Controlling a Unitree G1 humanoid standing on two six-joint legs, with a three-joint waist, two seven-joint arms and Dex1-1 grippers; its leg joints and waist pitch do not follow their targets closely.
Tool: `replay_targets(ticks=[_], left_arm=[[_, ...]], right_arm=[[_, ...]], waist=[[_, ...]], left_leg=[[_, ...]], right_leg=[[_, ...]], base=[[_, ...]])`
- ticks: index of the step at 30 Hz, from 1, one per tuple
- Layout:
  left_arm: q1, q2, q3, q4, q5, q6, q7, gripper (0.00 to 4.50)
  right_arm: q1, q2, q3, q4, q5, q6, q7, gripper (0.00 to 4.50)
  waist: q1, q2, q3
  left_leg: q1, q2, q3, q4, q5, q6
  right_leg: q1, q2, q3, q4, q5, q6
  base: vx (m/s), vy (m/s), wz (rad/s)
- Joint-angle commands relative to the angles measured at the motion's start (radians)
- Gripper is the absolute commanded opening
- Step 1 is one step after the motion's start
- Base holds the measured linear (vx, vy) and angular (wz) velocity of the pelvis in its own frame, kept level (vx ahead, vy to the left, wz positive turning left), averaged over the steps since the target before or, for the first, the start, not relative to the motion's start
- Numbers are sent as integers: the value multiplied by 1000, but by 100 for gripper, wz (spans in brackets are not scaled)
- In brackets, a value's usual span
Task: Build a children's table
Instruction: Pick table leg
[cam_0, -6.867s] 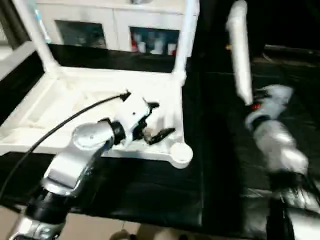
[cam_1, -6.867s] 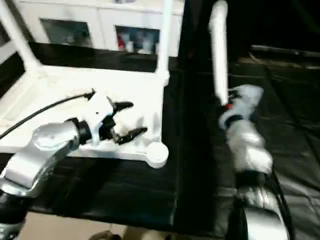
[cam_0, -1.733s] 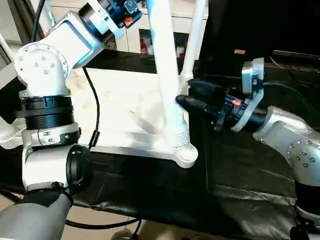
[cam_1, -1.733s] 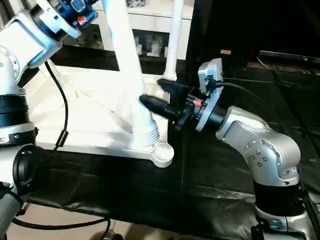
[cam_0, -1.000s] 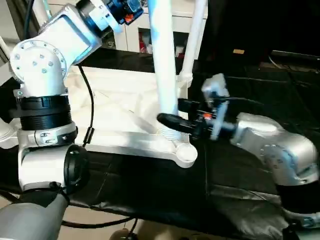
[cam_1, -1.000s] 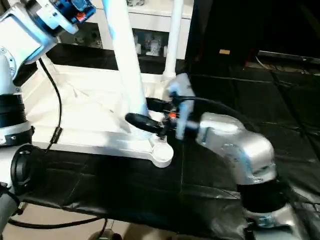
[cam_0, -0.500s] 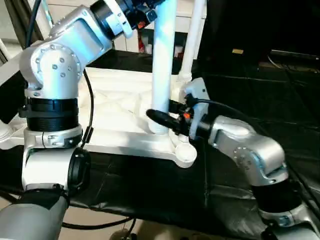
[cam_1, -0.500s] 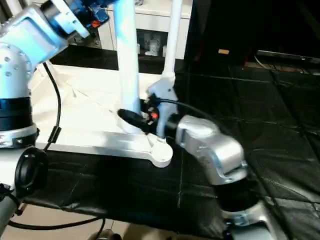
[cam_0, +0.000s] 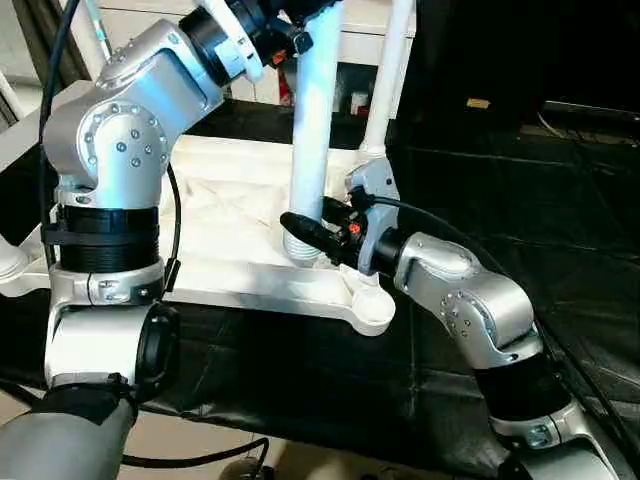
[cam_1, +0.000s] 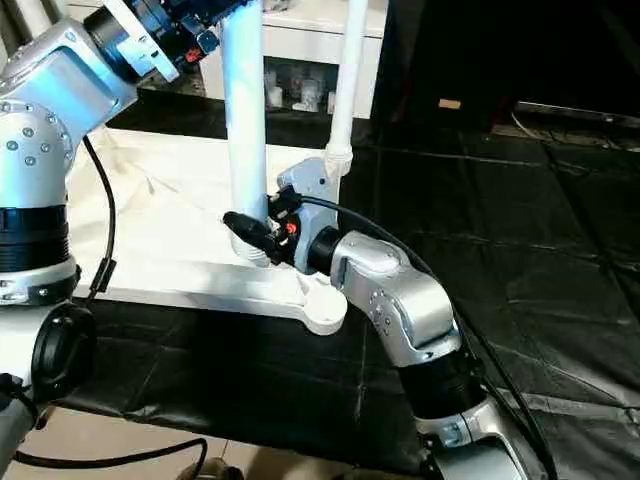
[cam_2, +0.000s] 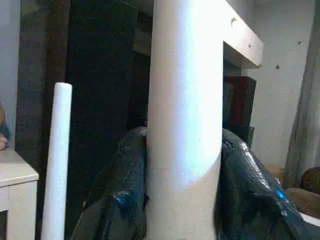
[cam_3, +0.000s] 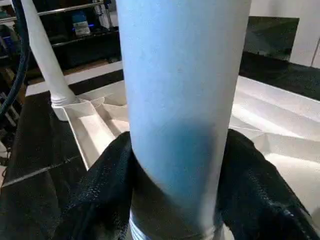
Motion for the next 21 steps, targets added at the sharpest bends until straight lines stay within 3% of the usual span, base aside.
replay_targets(ticks=[1,8,12,18,21], left_arm=[[17,6,17,-5,-13,3,-24,232],[9,-55,110,84,-41,-7,116,281],[38,-43,107,78,-87,90,101,287],[137,-22,99,59,-261,274,-119,287],[207,0,44,-9,-319,341,-240,287]], right_arm=[[-5,-21,-69,18,-3,-25,3,203],[1,-68,-74,-16,26,-26,79,196],[3,-80,-75,-29,43,-29,117,196],[22,-127,-79,-71,115,-19,274,196],[33,-165,-84,-98,164,-1,370,196]], waist=[[-4,-1,-82],[-3,-6,-85],[-2,-5,-86],[2,-4,-85],[0,-3,-84]], left_leg=[[7,42,-12,-72,-77,-50],[1,37,-11,-67,-57,-30],[4,40,-11,-66,-44,-11],[7,41,-9,-67,-62,0],[8,45,-10,-68,-73,5]], right_leg=[[63,-79,44,-71,-73,-191],[72,-77,44,-69,-44,-204],[67,-77,42,-66,-28,-219],[65,-77,43,-68,-57,-234],[63,-79,42,-69,-72,-240]], base=[[0,0,0],[0,0,0],[0,0,0],[0,0,0],[0,0,0]])
